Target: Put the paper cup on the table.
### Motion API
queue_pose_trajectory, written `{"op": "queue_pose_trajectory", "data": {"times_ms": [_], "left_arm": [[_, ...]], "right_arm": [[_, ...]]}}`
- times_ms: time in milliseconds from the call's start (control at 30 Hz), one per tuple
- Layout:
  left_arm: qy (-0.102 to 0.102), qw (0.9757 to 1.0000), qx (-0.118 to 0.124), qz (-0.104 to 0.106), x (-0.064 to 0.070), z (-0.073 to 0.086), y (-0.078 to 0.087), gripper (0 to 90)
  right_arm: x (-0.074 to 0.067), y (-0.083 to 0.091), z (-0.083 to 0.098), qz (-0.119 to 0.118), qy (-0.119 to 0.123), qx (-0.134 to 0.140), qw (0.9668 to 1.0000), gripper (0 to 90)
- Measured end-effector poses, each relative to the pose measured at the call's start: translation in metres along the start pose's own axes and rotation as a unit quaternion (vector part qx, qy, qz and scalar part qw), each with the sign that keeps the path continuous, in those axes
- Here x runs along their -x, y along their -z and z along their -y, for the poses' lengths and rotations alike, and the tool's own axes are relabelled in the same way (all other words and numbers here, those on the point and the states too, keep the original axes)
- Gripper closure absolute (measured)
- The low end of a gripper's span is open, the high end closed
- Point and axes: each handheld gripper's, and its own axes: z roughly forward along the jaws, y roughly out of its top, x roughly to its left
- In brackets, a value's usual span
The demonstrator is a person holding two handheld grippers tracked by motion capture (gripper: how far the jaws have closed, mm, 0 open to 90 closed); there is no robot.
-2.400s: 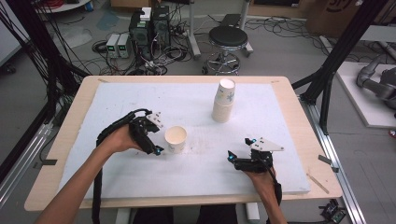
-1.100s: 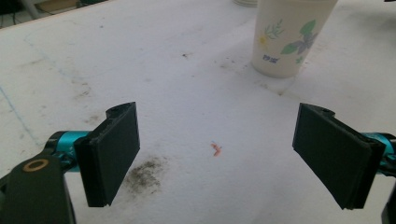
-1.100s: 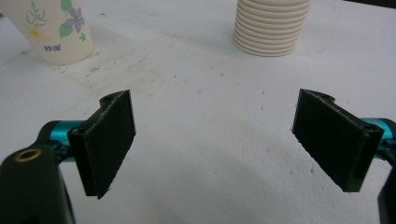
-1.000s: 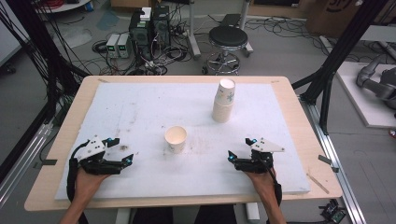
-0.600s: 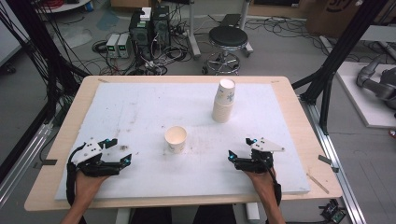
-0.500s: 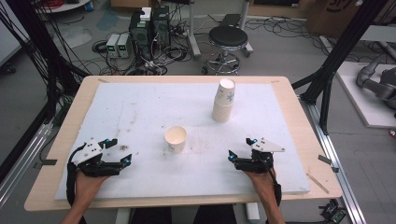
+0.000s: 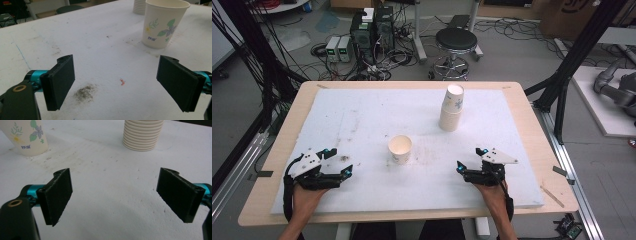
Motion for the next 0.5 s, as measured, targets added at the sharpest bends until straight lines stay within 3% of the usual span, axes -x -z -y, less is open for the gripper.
{"op": "queue_pose_trajectory", "data": {"times_ms": [500], "left_arm": [[0.005, 1.0, 0.002, -0.002, -0.0011, 0.0002, 0.0007, 15.2]], "right_arm": [[0.0007, 0.0033, 0.002, -0.008, 0.0, 0.019, 0.9998, 13.5]]}}
